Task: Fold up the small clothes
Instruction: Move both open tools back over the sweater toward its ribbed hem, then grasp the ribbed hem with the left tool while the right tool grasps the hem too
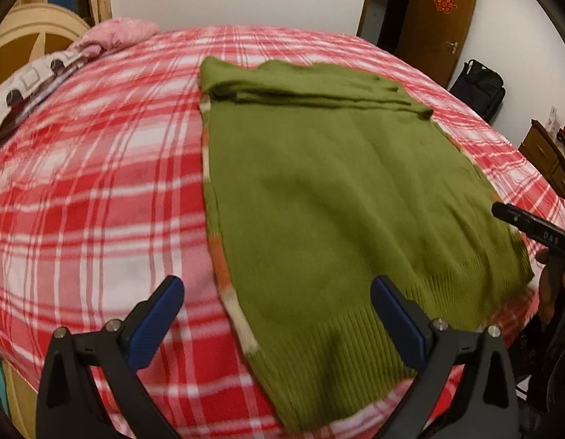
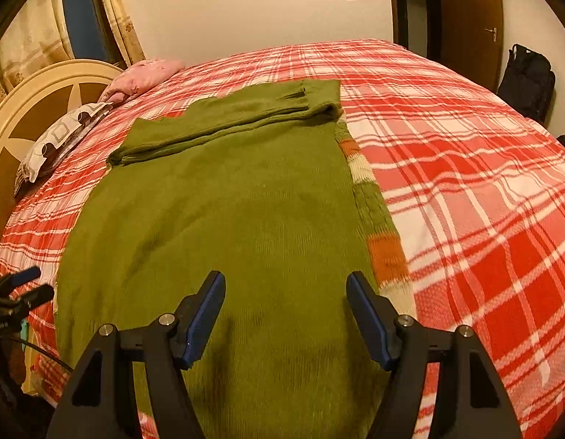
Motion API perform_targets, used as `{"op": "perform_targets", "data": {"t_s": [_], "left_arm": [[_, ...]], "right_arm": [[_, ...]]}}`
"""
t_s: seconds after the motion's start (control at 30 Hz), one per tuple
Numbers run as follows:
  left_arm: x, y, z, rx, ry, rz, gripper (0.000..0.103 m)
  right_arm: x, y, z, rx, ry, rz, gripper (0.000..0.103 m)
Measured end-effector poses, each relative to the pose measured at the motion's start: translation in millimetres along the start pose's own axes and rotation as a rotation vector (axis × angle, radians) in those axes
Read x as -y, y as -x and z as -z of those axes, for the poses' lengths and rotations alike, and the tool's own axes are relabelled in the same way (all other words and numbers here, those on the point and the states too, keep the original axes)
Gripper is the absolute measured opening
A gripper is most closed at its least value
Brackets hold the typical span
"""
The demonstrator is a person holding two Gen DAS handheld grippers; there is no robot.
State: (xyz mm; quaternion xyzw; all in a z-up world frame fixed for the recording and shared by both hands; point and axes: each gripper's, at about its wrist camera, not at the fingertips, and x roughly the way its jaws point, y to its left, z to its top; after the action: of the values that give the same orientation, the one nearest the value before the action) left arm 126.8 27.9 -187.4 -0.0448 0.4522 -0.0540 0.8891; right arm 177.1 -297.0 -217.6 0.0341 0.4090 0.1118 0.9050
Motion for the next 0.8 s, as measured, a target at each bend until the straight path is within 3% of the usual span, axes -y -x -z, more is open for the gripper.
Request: {"op": "perform_targets", "data": {"t_s": [0.2, 0.5, 0.8], "left_arm": [[-5.2, 3.4, 14.5, -0.038, 0.055, 0.036, 0.098], [-10.9, -7.3, 35.2, -0.14, 0.137, 0.139, 0.069], [-5.4, -9.2, 46.1, -0.17, 0.12, 0.147, 0.064]], "right_arm": [[4.6, 7.3, 15.7, -0.014, -0.005, 0.019, 0.069], [14.2, 20.1, 34.3, -0.028, -0.024, 0.025, 0.069], [23.8, 31.6, 40.5, -0.019, -0.051, 0.025, 0.069]]}}
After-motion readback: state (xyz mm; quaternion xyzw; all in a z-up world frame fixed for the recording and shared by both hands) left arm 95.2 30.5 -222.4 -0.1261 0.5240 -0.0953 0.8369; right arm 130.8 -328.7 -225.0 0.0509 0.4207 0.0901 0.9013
